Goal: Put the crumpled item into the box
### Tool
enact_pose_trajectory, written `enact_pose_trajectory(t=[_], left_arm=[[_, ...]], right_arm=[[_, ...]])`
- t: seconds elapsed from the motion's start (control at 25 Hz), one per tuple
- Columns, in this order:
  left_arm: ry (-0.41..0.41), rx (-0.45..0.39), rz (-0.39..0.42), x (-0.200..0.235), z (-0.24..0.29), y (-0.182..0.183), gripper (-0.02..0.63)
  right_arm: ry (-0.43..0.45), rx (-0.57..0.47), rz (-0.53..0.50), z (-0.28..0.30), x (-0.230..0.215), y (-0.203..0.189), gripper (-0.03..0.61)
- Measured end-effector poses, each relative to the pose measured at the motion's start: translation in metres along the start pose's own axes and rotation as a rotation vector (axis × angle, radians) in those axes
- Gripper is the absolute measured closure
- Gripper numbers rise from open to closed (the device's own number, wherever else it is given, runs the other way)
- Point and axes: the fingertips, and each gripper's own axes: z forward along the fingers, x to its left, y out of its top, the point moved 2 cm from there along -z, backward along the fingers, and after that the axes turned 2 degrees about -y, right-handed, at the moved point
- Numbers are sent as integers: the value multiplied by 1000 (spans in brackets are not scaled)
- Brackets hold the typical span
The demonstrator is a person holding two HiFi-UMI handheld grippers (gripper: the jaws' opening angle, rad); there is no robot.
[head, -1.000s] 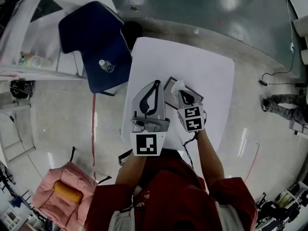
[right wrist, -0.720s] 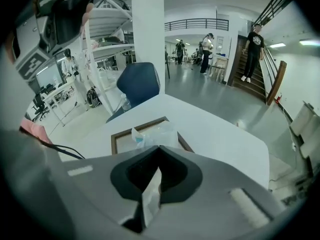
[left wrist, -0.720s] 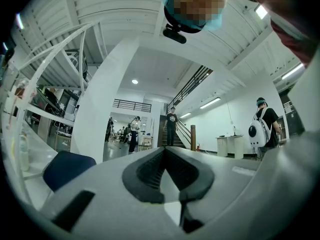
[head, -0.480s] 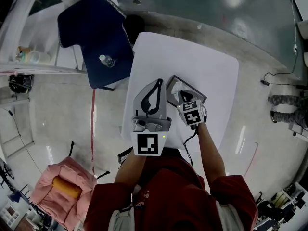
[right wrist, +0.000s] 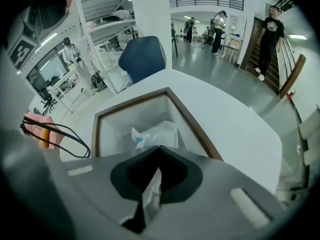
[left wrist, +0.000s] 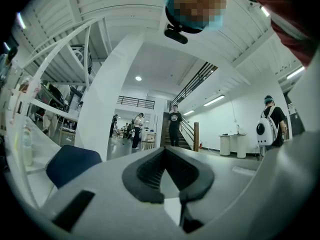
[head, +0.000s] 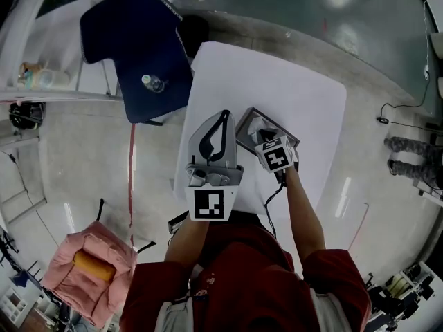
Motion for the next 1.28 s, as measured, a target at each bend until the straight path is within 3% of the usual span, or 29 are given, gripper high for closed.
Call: enact_pose_trajectory(t=[0.56,0.84,1.28], left_arm=[[-3,22,-22,8,6,-10,611],[5,4,-23,11,3,-7,611],[15,5,-27,4,-5,-6,611]], right_arm=[[34,112,-35,23,5,-5,566],[80,149,45,25,12,-13,546],[22,82,47,12,1,-9,480]])
